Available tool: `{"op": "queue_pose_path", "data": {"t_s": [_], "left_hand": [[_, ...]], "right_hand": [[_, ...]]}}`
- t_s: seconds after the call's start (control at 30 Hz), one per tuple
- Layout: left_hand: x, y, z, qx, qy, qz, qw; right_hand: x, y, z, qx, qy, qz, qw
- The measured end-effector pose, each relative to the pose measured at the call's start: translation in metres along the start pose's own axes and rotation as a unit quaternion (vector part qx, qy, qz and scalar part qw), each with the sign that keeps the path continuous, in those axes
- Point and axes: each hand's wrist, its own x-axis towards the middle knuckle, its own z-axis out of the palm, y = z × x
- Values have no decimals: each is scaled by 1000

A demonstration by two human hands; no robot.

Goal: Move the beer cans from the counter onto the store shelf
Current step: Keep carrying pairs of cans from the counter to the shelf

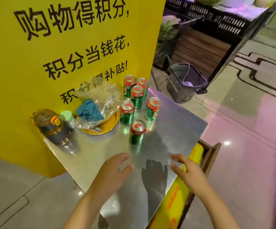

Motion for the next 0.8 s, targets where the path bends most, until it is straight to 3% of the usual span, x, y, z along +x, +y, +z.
{"op": "queue_pose_path", "data": {"t_s": [0.27, 0.5, 0.8], "left_hand": [[70, 4, 29, -83, 78, -109, 988], [109, 23, 44, -133, 128, -119, 976], [126, 28, 64, -200, 212, -95, 952]], "right_hand": [[154, 7, -16, 40, -52, -33, 997], [231, -4, -12, 160, -98, -69, 980], [267, -8, -11, 201, -107, -71, 971]]}}
